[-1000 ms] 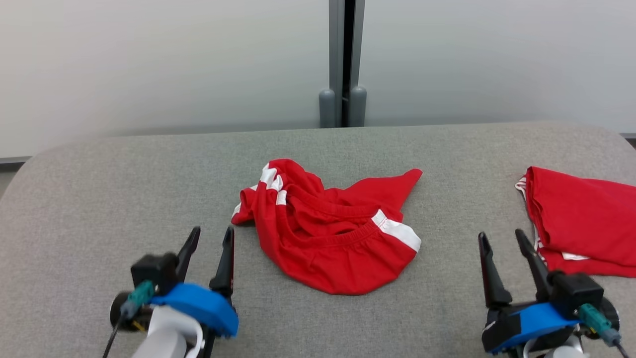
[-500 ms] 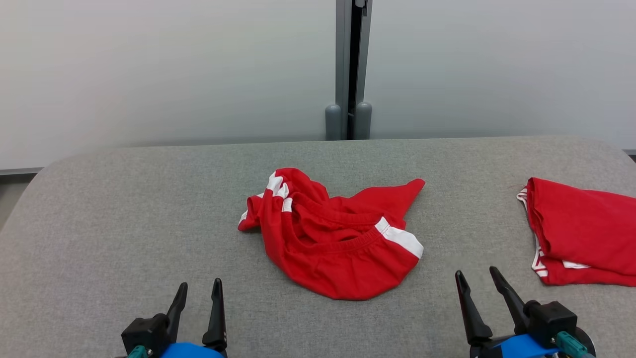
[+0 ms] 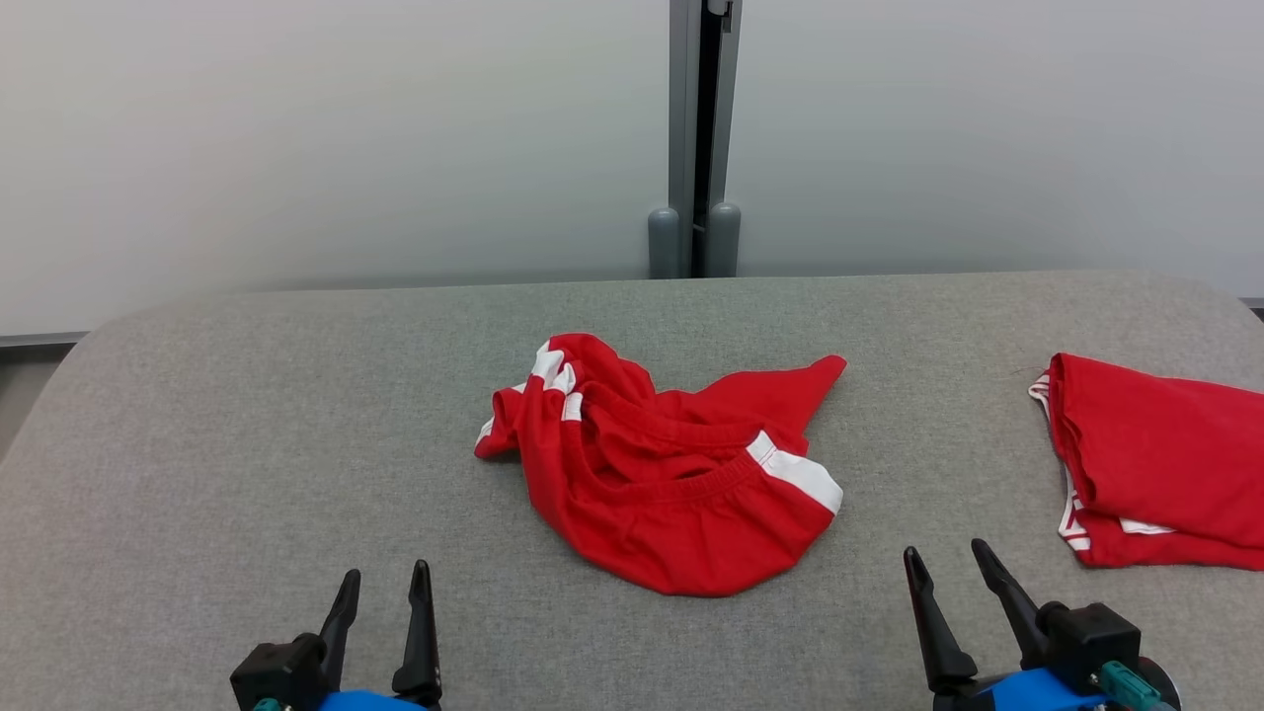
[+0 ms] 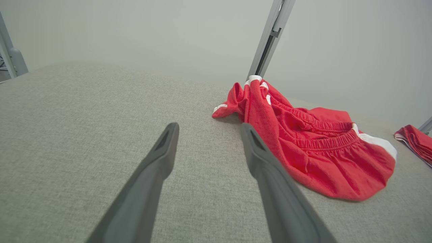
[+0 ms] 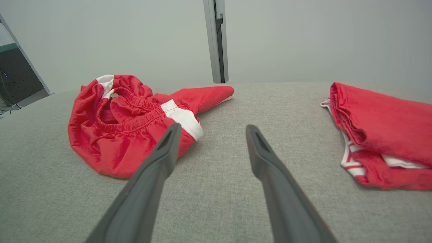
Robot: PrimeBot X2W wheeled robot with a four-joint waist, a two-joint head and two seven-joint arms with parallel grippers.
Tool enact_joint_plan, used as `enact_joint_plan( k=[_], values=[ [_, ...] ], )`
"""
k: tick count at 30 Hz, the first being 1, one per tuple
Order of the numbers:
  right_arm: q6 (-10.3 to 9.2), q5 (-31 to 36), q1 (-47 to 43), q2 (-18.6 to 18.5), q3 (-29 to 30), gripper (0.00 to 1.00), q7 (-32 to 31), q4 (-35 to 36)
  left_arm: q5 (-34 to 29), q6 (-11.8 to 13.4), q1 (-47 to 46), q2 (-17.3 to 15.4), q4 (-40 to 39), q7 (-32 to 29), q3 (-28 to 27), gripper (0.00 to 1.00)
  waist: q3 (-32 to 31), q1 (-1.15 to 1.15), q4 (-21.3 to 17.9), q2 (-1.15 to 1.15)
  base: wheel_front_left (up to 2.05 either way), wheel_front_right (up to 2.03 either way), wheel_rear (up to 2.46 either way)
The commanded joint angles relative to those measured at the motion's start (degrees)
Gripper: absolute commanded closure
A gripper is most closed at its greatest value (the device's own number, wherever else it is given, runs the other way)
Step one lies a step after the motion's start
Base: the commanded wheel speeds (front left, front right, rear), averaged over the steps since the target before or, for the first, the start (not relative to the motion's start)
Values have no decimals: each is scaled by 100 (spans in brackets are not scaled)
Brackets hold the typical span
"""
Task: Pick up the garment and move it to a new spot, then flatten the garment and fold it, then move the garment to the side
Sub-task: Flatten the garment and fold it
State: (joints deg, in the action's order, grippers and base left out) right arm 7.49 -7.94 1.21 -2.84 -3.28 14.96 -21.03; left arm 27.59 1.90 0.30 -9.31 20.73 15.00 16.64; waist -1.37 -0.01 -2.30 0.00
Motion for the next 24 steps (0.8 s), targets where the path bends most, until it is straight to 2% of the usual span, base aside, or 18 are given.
enact_joint_plan(
  k=[1,24],
  values=[
    [1,36,58,-11,14,0,30,-13,-37,-26,59,-12,-7,25,-38,0,3,1,-3,0,0,0,0],
    [1,21,156,-11,-15,0,32,8,-116,-29,-75,-20,30,25,-51,0,75,1,82,0,0,0,0]
  ],
)
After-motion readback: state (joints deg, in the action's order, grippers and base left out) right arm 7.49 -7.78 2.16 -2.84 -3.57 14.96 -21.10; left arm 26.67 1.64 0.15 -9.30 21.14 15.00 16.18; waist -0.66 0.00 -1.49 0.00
